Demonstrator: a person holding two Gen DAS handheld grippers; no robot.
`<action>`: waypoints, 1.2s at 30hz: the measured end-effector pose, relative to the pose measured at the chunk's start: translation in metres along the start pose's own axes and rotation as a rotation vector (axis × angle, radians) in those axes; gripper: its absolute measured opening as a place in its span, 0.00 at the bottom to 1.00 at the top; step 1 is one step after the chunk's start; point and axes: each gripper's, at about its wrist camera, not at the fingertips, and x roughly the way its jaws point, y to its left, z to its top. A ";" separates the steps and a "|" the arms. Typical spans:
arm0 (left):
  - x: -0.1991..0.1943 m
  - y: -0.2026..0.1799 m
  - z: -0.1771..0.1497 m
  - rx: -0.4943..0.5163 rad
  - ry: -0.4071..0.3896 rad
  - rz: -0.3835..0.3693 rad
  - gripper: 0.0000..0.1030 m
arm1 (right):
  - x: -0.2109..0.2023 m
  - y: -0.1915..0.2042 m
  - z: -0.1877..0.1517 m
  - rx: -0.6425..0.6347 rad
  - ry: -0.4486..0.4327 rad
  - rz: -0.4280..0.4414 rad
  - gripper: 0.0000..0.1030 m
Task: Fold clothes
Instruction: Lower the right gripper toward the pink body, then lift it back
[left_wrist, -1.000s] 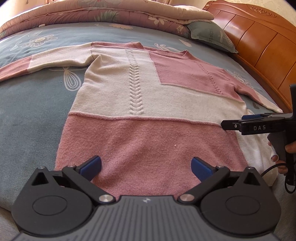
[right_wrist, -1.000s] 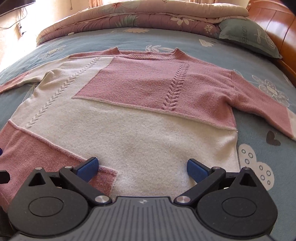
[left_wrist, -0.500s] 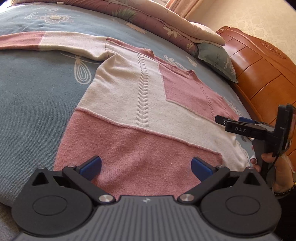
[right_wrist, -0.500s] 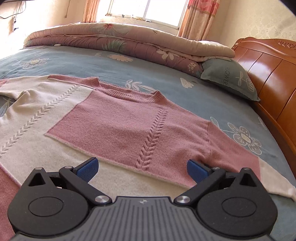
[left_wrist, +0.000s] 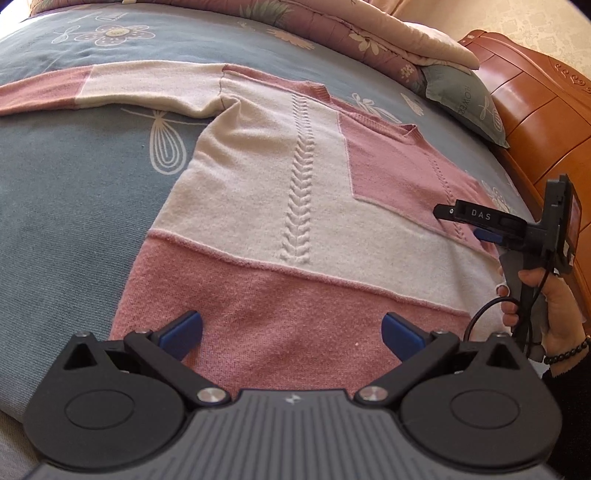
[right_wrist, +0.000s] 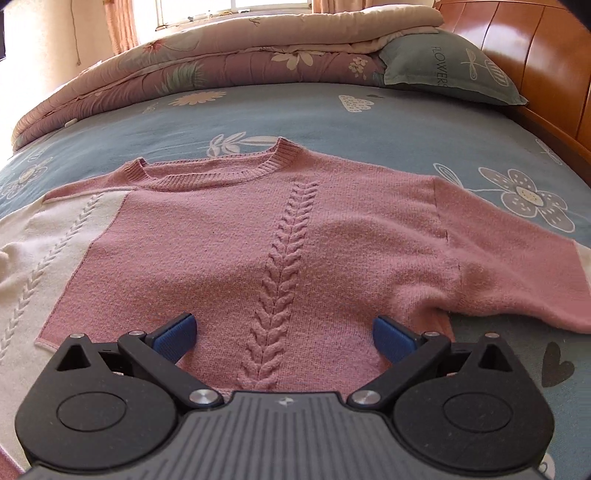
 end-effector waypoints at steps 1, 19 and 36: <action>0.000 0.001 0.000 -0.007 -0.004 -0.004 0.99 | -0.001 -0.001 -0.002 0.001 0.003 -0.014 1.00; -0.003 0.003 -0.005 -0.021 -0.028 -0.014 0.99 | -0.010 -0.024 -0.001 0.109 -0.040 -0.012 1.00; -0.002 0.002 -0.001 -0.002 0.001 -0.015 0.99 | -0.085 0.013 -0.049 -0.073 -0.021 0.059 1.00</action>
